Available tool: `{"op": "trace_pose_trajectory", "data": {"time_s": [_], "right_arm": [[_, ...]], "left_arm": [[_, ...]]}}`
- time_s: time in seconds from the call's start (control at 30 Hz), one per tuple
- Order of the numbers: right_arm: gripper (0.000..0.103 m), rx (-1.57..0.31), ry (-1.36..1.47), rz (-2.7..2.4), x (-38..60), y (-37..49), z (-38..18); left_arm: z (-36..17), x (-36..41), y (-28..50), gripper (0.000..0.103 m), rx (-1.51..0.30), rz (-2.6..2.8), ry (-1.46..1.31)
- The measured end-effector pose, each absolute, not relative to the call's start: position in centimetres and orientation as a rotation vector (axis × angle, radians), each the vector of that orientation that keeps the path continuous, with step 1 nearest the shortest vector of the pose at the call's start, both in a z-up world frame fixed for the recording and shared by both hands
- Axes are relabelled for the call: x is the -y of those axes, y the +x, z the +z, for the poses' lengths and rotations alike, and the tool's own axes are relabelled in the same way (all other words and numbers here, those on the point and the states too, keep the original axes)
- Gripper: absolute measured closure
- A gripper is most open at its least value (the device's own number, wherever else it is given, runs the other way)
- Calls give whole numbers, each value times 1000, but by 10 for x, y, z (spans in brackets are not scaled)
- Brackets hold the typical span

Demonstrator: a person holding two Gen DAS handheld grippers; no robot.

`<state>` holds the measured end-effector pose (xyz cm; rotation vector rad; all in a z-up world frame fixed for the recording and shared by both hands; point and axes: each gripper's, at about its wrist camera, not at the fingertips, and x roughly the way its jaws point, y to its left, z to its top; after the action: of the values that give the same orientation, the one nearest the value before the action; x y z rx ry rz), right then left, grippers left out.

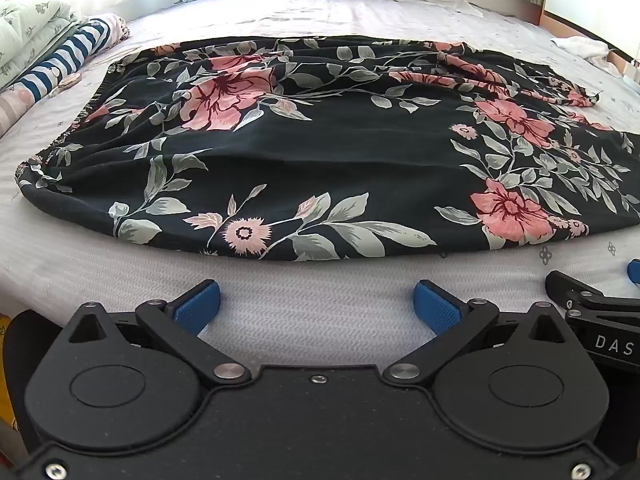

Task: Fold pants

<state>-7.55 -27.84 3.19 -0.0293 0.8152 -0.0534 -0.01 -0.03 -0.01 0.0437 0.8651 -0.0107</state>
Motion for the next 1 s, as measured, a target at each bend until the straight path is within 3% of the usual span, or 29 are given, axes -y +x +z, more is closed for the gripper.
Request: {"op": "trace_pose_trajectory", "data": {"time_s": [1.0], "right_arm": [[0, -820, -26, -48, 280, -76, 34]], "left_arm": [[0, 0, 0, 0, -860, -15, 34]]}}
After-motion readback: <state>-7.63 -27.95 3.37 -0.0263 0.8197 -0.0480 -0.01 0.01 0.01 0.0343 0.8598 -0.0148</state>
